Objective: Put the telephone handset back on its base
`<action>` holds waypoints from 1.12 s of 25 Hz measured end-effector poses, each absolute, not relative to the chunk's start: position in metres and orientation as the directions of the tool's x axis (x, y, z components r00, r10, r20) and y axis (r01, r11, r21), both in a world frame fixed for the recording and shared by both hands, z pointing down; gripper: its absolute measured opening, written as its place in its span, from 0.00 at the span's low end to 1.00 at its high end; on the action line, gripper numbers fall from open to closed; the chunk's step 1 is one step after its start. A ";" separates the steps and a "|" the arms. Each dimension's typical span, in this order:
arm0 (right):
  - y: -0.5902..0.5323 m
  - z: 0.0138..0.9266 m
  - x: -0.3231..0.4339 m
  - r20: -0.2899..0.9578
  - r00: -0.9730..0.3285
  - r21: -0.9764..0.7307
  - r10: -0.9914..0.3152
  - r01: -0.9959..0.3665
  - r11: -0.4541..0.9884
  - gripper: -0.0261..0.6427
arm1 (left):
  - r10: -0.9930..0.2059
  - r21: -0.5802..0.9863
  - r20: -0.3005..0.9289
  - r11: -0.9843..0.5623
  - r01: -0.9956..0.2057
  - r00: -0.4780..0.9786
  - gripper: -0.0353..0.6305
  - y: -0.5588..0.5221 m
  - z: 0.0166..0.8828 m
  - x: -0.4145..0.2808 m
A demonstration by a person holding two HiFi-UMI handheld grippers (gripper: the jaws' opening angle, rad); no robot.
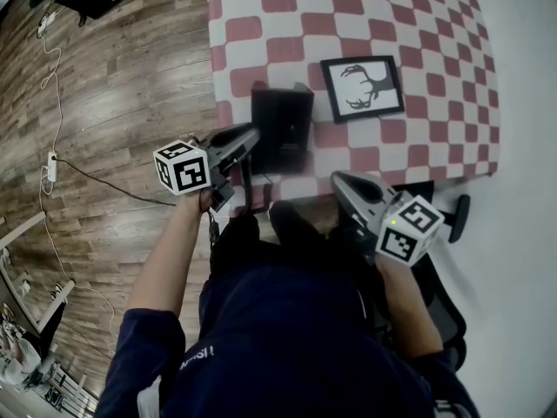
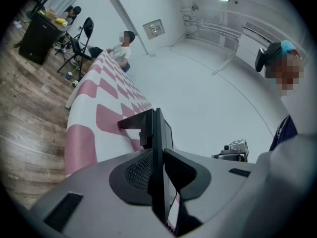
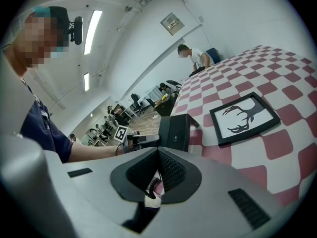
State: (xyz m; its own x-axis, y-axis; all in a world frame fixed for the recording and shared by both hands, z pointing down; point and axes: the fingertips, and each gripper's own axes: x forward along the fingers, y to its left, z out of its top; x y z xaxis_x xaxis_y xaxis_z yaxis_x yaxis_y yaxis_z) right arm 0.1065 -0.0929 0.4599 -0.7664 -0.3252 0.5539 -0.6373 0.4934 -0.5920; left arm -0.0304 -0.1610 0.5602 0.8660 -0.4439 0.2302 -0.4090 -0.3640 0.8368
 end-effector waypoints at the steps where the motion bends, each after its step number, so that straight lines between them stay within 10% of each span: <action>1: -0.092 0.459 0.105 0.553 -0.766 -0.591 -0.327 -0.637 0.495 0.06 | -0.448 0.833 0.243 -0.358 -0.421 0.861 0.20 -0.161 0.562 -0.031; 28: -0.075 0.398 0.057 0.454 -0.777 -0.509 -0.435 -0.627 0.589 0.06 | -0.498 0.636 0.314 -0.522 -0.569 0.808 0.19 -0.097 0.446 -0.088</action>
State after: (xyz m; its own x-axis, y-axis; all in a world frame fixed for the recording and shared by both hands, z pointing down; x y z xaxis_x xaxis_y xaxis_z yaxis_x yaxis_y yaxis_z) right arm 0.0573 -0.0752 0.3982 -0.7775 -0.4352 0.4541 -0.6272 0.5894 -0.5091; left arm -0.0876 -0.0966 0.4456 0.8079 -0.4985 0.3144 -0.5692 -0.5216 0.6356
